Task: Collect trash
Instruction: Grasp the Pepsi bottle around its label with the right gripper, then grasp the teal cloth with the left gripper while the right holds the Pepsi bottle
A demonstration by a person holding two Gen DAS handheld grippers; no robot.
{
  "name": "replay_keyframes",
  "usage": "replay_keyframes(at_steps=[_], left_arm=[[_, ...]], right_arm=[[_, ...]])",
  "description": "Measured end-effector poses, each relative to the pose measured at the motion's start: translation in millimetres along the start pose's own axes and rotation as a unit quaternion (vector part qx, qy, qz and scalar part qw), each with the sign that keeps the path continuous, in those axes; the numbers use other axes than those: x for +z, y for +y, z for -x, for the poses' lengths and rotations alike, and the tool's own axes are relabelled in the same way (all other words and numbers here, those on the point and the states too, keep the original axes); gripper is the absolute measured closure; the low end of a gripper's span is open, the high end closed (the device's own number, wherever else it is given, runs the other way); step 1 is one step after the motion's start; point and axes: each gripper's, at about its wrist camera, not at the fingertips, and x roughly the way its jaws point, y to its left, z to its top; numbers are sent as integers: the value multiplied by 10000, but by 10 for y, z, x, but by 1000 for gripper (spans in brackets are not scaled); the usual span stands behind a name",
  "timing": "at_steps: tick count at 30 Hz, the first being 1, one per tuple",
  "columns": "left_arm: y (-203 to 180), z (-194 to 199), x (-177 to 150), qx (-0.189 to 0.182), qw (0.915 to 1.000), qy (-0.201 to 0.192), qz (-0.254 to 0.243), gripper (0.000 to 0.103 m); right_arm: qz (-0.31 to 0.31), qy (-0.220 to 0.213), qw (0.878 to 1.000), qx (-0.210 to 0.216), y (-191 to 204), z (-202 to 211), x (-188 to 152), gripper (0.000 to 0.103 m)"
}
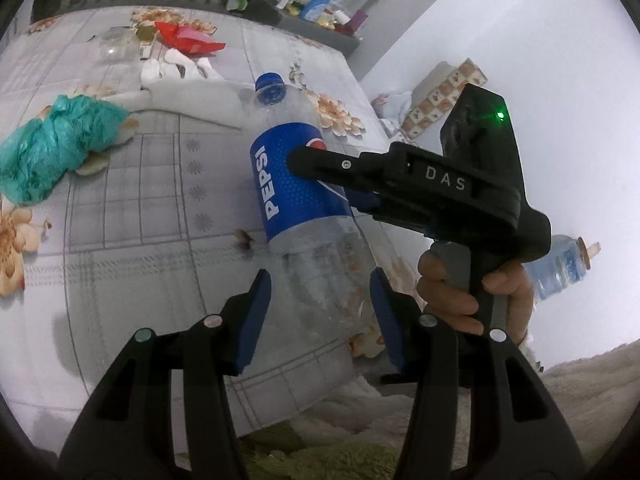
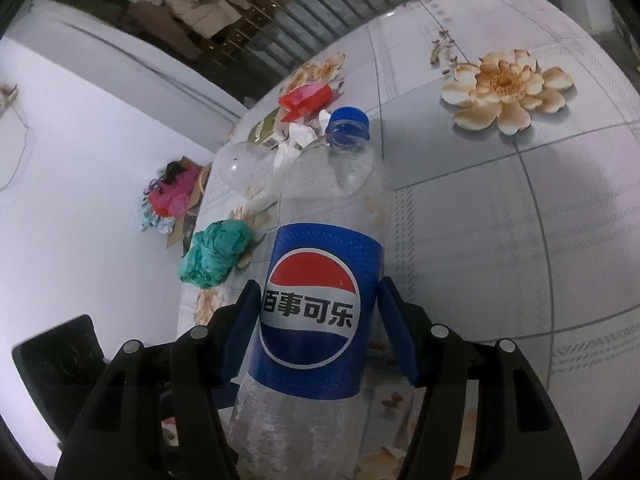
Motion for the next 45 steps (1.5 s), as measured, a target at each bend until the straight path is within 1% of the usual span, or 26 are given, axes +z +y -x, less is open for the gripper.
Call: replay_keyframes(at_steps=[4,8,11,17,20,25,29,30,31,33,34,35,36,37,38,39,40,41,42,45], left_arm=[[-55,-27,-28,18,9998,13,181,54],[-127,-68,6,149,9997,35,164,55],[-157,-102,34,156,9998,65,135,56],[-210,-184,48,58,9999,137,-73,56],[-185,-178,34,-43,9997,154,-208,56],[-47,-75,28,-508,9982,-58,-324,56],[61,107,51,-594,9966,-453,-354,55],[76,188,65,-548,9958,-606,-404,53],[97,273,82,-456,9950,-765,-460,49],[145,463,99,-247,9914,-1133,-602,46],[191,567,111,-25,9886,-1342,-678,45],[230,630,126,142,9865,-1461,-731,44],[325,720,155,449,9823,-1629,-804,42],[392,763,185,688,9800,-1687,-796,42],[507,800,239,1030,9768,-1723,-752,42],[576,803,281,1128,9761,-1708,-729,41],[694,781,343,1260,9768,-1593,-683,40],[790,738,407,1479,9766,-1432,-624,40],[917,655,498,1760,9759,-1152,-585,40],[1096,487,668,1912,9773,-654,-640,39]], right_arm=[[103,-30,9999,53,-14,32,-19,44],[110,-14,9999,115,-63,82,-21,44],[148,-8,9998,91,-52,73,-20,44],[190,45,9998,50,-29,40,21,44],[106,53,9999,25,-34,26,46,44],[9,163,9997,-202,17,-1,82,44],[-76,209,9980,-597,80,17,155,43],[-77,207,9978,-628,91,25,163,43],[-92,211,9977,-643,97,32,172,43],[-189,222,9974,-656,102,44,173,43],[-189,237,9969,-732,113,41,162,42],[-161,253,9961,-828,123,37,145,42],[-137,270,9956,-886,123,35,127,39],[-121,293,9951,-933,133,29,103,37],[-134,307,9951,-927,127,27,105,37],[-158,325,9952,-914,124,24,89,37],[-168,327,9951,-919,121,29,83,37],[-191,306,9948,-955,113,42,75,37],[-210,286,9947,-970,115,48,72,37],[-207,275,9949,-949,115,59,64,37]])
